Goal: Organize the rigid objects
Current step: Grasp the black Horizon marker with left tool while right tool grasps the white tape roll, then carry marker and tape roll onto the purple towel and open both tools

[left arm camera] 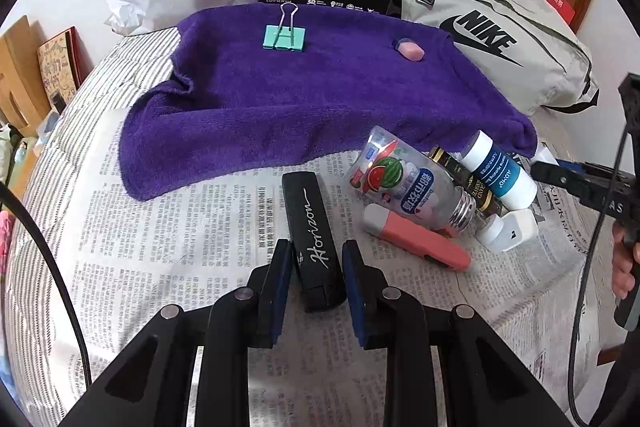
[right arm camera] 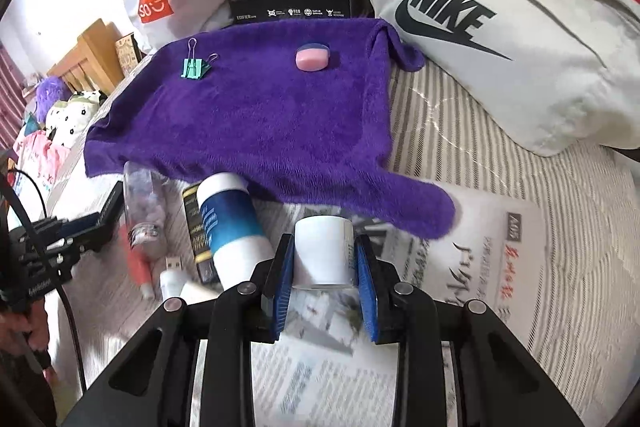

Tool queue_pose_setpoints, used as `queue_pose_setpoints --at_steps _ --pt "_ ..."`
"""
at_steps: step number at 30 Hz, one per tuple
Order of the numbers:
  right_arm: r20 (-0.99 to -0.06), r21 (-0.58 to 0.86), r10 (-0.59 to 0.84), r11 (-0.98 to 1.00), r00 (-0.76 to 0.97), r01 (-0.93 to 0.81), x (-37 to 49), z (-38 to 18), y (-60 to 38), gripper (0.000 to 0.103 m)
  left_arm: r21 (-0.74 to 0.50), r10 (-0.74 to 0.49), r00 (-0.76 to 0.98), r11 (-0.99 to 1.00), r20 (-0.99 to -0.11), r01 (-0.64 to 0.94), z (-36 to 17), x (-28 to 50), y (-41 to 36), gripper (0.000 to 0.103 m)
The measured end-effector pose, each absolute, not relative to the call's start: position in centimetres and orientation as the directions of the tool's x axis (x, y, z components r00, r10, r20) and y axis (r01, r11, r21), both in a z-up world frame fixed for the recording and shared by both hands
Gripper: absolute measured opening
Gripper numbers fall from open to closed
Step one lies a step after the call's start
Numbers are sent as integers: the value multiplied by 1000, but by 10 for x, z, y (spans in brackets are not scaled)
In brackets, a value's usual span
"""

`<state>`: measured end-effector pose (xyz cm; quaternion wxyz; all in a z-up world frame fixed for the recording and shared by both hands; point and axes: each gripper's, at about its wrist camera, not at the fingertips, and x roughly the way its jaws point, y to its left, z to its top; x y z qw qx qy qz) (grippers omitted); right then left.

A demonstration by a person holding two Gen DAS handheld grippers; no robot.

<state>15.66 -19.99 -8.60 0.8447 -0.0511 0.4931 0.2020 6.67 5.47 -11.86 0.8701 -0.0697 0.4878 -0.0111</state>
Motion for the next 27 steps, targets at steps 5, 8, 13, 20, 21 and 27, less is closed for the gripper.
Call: queue_pose_setpoints --at_steps 5,8,13,20,21,27 --pt "-856 110 290 911 428 -397 145 -84 -207 30 -150 -101 530 988 -842 -49 -110 63 61 25" --pt "-858 108 291 908 423 -405 140 -83 -211 30 -167 -116 540 985 -833 -46 -103 62 64 25" --pt "-854 117 301 906 425 -407 136 -80 -215 30 -190 -140 554 981 -821 -34 -91 62 67 25" --pt "-848 126 315 901 426 -415 137 -77 -213 30 -197 -149 562 980 -814 -26 -81 64 72 25" --pt "-848 127 317 899 425 -419 137 -77 -212 30 -202 -153 563 979 -812 -24 -80 65 72 25" --pt "-843 126 325 894 428 -430 139 -73 -207 30 -208 -163 569 978 -806 -14 -72 70 75 25"
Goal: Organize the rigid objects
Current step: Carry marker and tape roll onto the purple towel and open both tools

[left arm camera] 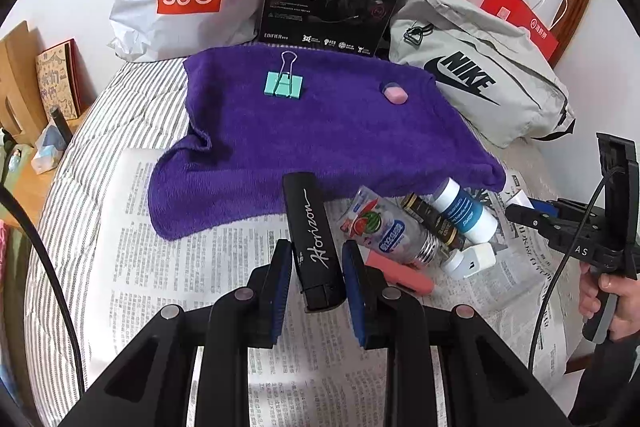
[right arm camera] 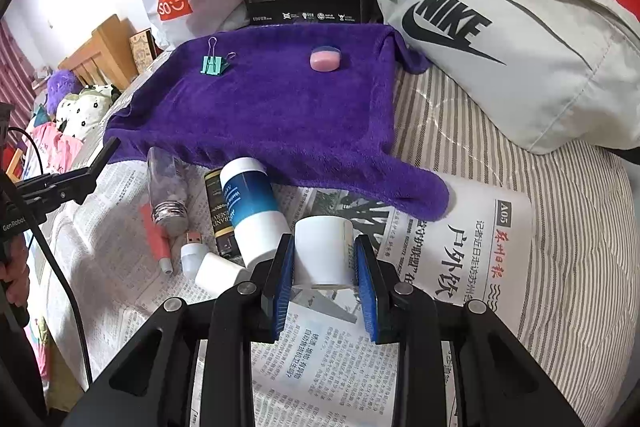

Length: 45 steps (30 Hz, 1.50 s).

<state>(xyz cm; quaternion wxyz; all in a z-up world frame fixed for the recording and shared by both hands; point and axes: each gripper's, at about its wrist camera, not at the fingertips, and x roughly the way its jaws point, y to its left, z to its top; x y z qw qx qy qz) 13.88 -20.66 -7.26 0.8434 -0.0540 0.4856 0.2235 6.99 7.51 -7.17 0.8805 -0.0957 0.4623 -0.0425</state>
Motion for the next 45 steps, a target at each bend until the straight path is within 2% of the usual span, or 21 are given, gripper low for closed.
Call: queue_pose_setpoints --at_steps 11,19,35,45 --pt "-820 131 349 886 453 -446 159 -52 -199 30 -189 -157 587 982 -794 8 -55 100 81 25" --pt "-821 120 346 882 455 -455 200 -46 -182 30 -179 -137 573 984 -808 -17 -62 138 99 25" --pt "-859 72 272 903 434 -423 288 -81 -144 30 -179 -126 527 983 -841 -50 -96 207 120 25" --pt "-871 44 247 900 424 -433 312 -100 -126 30 -167 -118 505 984 -855 -54 -115 228 125 25"
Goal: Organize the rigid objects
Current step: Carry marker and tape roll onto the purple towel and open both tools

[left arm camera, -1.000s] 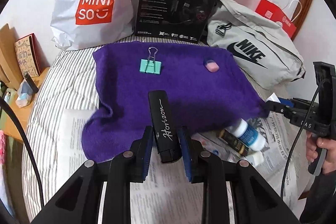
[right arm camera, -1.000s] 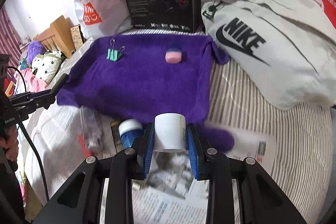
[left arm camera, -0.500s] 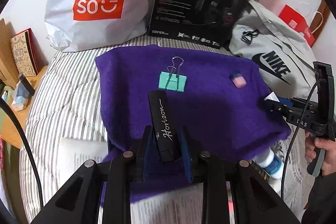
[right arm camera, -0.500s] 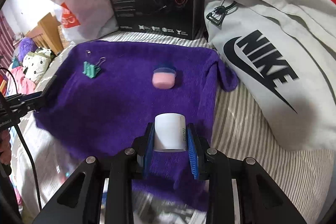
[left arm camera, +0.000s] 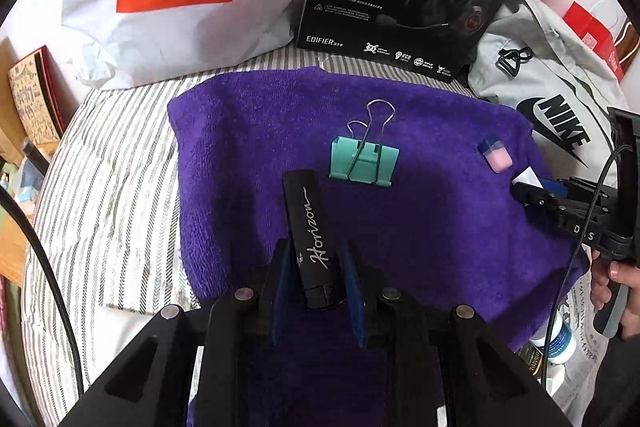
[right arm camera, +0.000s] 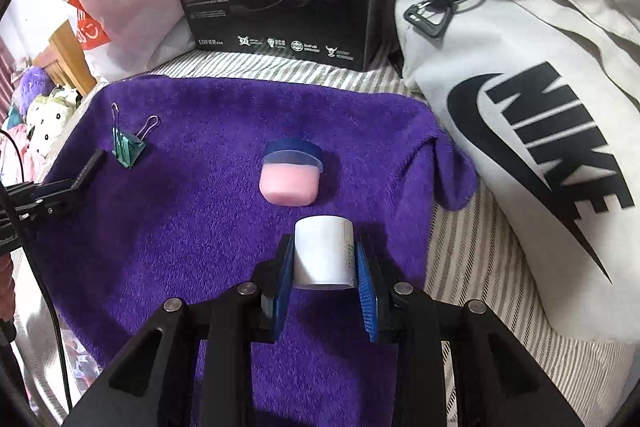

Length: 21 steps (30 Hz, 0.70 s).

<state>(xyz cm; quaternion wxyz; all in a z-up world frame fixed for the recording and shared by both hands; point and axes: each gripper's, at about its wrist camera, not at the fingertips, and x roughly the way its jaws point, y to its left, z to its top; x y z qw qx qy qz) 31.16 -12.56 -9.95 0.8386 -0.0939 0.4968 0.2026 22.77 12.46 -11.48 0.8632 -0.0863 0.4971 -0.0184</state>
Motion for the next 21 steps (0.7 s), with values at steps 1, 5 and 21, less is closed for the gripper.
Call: queue_pose_setpoints --at_steps 1,5,21 --pt "-873 40 244 899 423 -437 312 -101 -124 30 -162 -114 504 985 -856 -52 -115 229 123 25" --pt "-873 23 237 893 427 -449 314 -102 -122 30 -156 -109 503 986 -857 -53 -113 231 121 25" --pt "-889 -1 231 863 396 -505 271 -97 -129 46 -187 -120 470 977 -875 -99 -101 196 119 29"
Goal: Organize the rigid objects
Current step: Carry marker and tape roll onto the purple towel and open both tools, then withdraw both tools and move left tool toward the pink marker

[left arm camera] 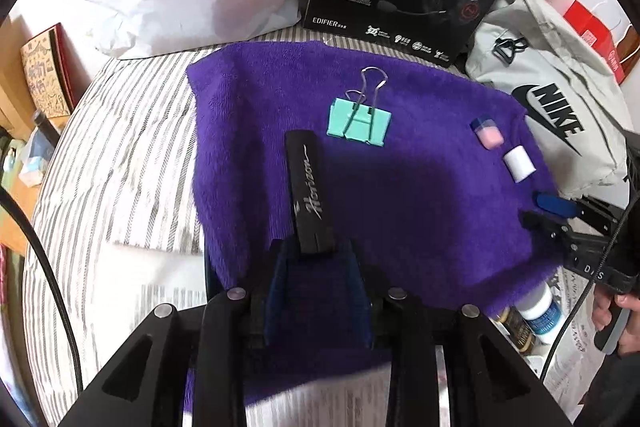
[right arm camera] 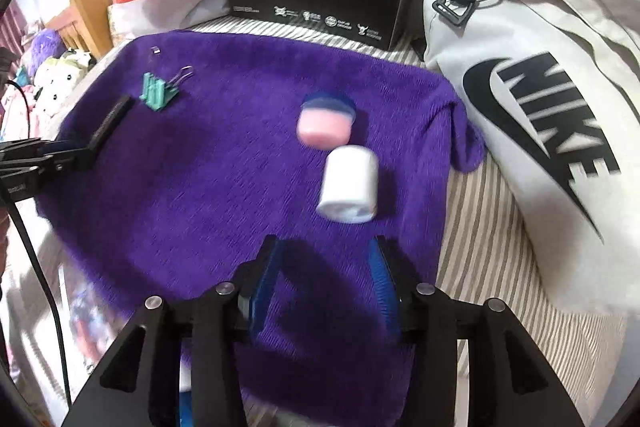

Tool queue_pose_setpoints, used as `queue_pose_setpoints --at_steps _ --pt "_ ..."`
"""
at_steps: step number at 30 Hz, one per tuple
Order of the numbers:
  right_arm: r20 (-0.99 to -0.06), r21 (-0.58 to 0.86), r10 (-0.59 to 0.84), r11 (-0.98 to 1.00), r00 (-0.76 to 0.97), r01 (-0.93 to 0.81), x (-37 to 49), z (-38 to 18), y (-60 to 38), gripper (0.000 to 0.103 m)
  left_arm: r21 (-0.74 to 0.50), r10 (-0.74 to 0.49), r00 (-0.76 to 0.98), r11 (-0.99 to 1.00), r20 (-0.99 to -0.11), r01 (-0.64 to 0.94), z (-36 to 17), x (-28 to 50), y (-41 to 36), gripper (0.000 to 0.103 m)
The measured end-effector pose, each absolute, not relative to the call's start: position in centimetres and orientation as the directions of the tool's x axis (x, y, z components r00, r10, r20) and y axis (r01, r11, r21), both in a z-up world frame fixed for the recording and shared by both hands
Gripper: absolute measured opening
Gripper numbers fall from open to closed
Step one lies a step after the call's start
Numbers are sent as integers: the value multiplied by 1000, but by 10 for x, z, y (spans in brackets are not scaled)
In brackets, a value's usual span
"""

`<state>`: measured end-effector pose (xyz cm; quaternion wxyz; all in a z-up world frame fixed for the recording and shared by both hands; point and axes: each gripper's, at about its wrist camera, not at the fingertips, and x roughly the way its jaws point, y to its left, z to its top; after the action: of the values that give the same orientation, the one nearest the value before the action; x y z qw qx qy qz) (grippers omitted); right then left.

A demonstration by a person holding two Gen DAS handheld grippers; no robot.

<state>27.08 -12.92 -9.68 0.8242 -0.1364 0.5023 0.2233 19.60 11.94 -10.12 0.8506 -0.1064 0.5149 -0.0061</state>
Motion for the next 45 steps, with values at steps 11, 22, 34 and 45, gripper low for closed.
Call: queue_pose_setpoints --at_steps 11,22,34,45 --pt "-856 66 285 888 431 -456 204 -63 -169 47 -189 -164 515 982 -841 4 -69 130 72 29" --pt "-839 140 335 895 430 -423 130 -59 -200 47 -246 -235 453 969 -860 37 -97 89 24 41" --pt "-827 202 383 886 413 -417 89 -66 -211 47 -185 -142 416 981 -898 -65 -113 101 0 42" --pt "-827 235 399 885 395 -403 88 -77 -215 47 -58 -30 421 997 -907 -54 -114 85 -1 49"
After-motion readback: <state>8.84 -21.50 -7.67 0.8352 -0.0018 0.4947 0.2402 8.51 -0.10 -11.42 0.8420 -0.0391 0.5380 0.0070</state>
